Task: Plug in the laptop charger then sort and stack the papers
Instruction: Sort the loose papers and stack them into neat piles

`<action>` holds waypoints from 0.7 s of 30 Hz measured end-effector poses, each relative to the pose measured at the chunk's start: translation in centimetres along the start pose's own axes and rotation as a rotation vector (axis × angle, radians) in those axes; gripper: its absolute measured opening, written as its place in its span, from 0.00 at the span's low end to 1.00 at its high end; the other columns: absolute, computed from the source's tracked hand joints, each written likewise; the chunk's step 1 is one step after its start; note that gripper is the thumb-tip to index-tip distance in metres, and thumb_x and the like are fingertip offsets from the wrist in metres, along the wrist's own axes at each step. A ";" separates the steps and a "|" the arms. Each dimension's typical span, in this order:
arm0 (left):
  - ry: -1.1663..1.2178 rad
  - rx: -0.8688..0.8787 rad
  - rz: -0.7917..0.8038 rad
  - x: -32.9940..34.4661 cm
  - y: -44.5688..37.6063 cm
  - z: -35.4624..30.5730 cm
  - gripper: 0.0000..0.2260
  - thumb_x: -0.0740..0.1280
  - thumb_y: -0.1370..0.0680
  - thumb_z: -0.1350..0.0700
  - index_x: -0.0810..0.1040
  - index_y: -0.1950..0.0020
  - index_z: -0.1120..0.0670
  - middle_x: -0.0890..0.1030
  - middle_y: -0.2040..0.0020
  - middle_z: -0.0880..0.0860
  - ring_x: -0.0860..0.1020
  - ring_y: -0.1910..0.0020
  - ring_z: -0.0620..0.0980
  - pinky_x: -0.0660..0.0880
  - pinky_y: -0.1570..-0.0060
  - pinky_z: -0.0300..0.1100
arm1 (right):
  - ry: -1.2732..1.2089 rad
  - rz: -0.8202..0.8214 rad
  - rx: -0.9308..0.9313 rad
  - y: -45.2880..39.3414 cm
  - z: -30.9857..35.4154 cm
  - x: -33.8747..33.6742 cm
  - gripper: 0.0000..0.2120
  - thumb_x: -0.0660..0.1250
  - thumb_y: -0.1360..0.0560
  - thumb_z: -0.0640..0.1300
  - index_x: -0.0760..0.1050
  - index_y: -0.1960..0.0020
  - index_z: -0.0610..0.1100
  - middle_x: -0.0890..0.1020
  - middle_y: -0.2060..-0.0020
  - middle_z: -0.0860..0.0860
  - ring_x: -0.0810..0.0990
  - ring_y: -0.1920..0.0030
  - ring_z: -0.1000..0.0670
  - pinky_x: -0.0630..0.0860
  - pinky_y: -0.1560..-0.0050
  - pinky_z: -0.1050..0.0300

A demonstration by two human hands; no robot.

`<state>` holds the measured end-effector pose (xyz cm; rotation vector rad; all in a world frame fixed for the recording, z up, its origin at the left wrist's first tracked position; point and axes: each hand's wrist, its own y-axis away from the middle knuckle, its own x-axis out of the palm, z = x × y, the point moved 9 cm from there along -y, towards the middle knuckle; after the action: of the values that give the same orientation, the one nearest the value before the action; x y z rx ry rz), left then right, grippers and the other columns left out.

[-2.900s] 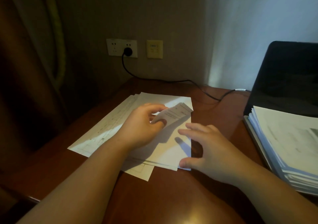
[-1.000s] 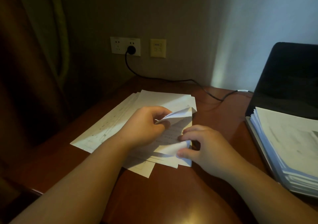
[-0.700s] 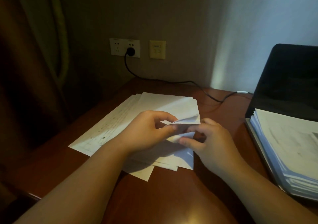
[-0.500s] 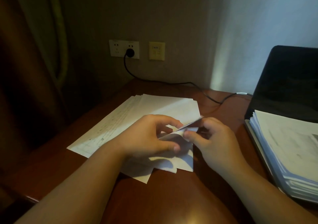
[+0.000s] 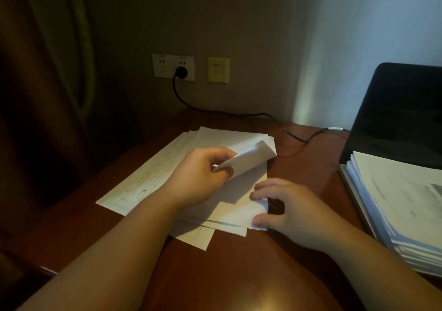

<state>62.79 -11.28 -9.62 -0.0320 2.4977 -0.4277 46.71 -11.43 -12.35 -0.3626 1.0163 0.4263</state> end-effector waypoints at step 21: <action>0.150 -0.012 0.057 0.5 0.3 -1.4 0.11 0.67 0.20 0.59 0.82 0.44 0.44 0.82 0.50 0.42 0.81 0.50 0.42 0.79 0.57 0.36 | -1.031 -0.419 0.252 0.7 -2.1 -2.3 0.07 0.70 0.24 0.45 0.84 0.58 0.44 0.85 0.60 0.47 0.84 0.54 0.48 0.78 0.56 0.54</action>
<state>61.59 -10.65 -8.92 0.0693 2.6415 -0.4042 43.79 -12.25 -11.45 -0.0822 -0.0282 0.0602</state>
